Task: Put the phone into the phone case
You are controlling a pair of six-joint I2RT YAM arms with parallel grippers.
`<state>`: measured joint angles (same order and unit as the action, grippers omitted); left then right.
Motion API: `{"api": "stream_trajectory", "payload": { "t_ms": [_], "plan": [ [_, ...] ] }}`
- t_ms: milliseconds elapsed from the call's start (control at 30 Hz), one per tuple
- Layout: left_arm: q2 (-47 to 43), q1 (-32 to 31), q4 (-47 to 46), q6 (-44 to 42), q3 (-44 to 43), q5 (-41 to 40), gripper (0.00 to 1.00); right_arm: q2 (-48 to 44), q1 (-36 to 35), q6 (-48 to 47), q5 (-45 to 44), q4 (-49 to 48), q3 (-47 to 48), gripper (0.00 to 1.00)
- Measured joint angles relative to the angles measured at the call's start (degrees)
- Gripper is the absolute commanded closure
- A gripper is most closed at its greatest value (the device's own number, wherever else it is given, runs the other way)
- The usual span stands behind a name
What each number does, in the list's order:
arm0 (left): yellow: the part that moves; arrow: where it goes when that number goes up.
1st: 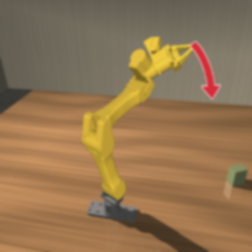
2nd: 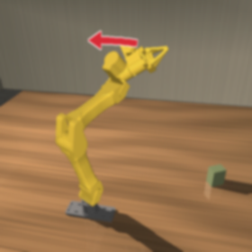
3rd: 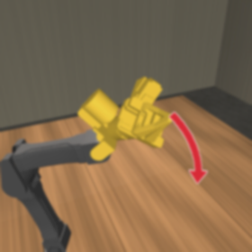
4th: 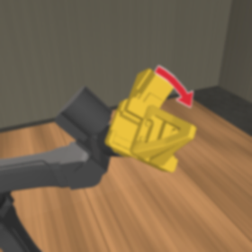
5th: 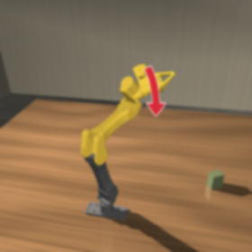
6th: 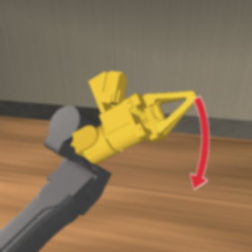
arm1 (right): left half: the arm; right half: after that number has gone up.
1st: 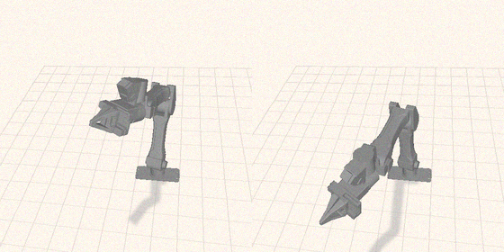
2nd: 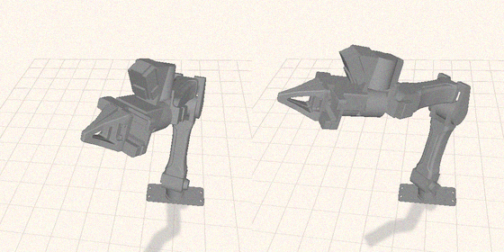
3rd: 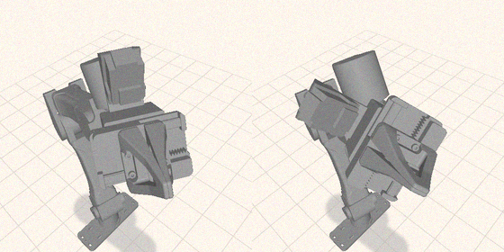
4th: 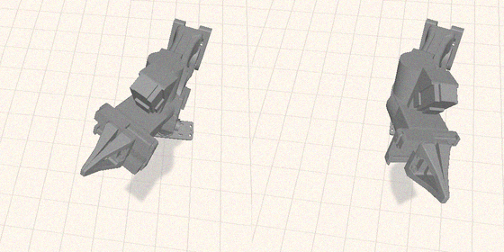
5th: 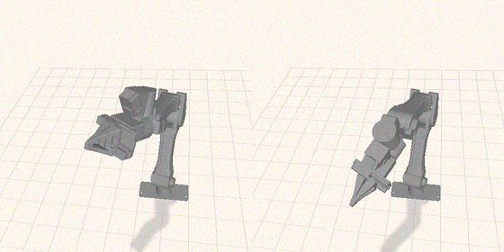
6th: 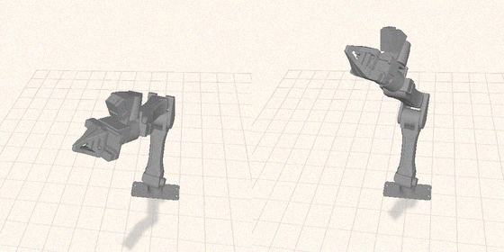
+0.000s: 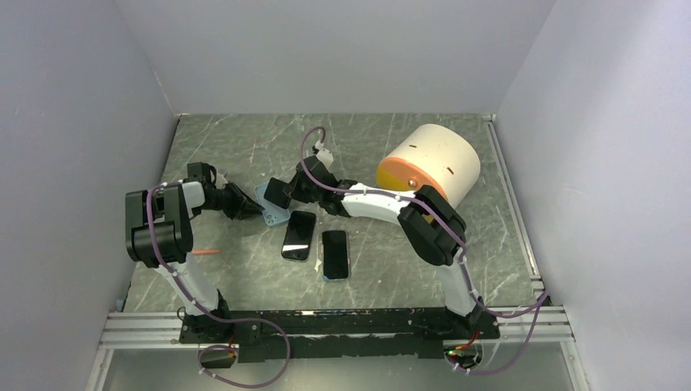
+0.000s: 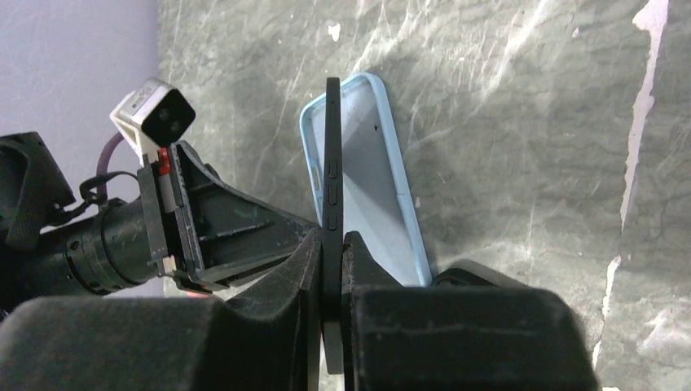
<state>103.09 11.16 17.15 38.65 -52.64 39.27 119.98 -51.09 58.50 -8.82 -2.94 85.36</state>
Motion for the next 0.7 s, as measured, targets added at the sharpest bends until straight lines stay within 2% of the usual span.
{"api": "stream_trajectory", "payload": {
  "t_ms": [533, 700],
  "plan": [
    [0.0, -0.74, -0.39, -0.28, 0.0, 0.11, 0.72, -0.81, -2.51, -0.52, 4.5, -1.84, -4.26, 0.86],
    [0.0, -0.76, -0.15, -0.28, 0.0, -0.02, 0.71, -0.81, -2.58, -1.75, 5.92, -1.84, -4.68, 0.81]
  ]
}}
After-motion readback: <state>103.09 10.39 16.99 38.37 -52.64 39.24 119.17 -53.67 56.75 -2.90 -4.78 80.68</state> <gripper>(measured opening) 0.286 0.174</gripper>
